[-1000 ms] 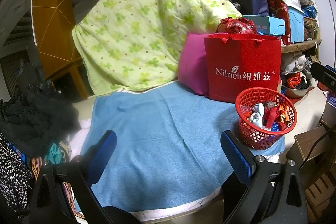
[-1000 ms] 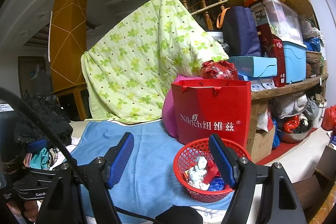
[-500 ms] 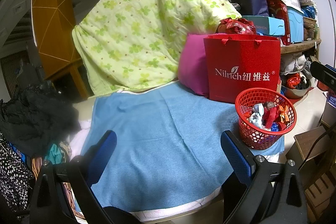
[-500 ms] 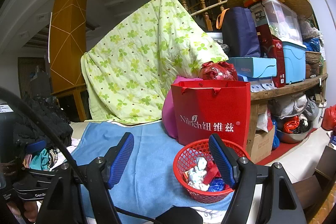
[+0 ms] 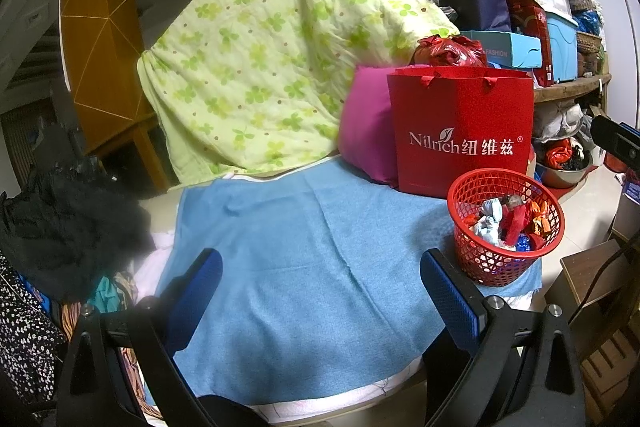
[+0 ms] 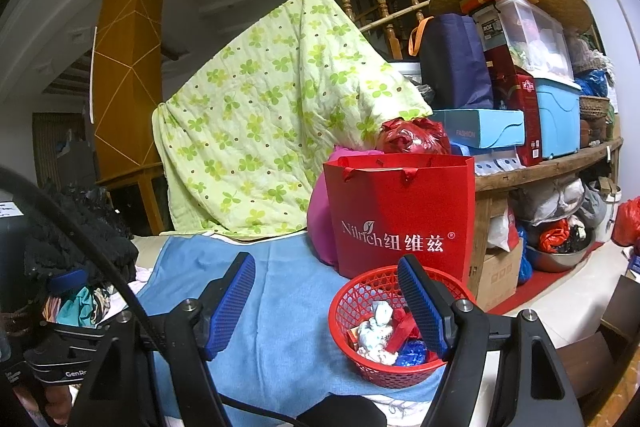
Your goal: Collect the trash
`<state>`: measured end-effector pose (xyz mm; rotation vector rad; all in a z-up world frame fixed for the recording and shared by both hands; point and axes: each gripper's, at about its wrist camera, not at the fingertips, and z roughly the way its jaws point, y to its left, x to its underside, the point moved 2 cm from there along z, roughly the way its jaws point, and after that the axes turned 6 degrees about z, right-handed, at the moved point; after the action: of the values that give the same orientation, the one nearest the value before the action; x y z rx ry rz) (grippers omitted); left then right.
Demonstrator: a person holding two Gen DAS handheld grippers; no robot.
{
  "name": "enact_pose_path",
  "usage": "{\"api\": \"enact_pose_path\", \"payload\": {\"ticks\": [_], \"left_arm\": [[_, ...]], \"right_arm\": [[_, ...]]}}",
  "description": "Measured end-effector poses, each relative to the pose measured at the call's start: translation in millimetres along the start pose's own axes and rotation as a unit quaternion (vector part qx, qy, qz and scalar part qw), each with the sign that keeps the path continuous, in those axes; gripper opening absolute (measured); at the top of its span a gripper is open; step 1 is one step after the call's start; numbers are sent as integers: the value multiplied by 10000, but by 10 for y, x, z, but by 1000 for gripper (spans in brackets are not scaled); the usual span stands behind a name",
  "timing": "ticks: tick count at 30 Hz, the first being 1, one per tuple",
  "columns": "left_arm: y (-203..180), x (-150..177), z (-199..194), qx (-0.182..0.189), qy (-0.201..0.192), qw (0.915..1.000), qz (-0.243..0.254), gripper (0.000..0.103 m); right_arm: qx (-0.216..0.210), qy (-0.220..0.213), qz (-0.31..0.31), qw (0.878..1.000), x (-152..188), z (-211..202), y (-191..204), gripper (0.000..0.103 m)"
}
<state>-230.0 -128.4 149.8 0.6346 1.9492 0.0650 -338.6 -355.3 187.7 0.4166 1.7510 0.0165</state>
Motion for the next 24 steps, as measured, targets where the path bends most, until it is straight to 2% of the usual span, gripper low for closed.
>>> {"api": "enact_pose_path", "payload": {"ticks": [24], "left_arm": [[-13, -46, -29, -11, -22, 10000, 29, 99]], "right_arm": [[16, -50, 16, 10000, -1, -33, 13, 77]]}}
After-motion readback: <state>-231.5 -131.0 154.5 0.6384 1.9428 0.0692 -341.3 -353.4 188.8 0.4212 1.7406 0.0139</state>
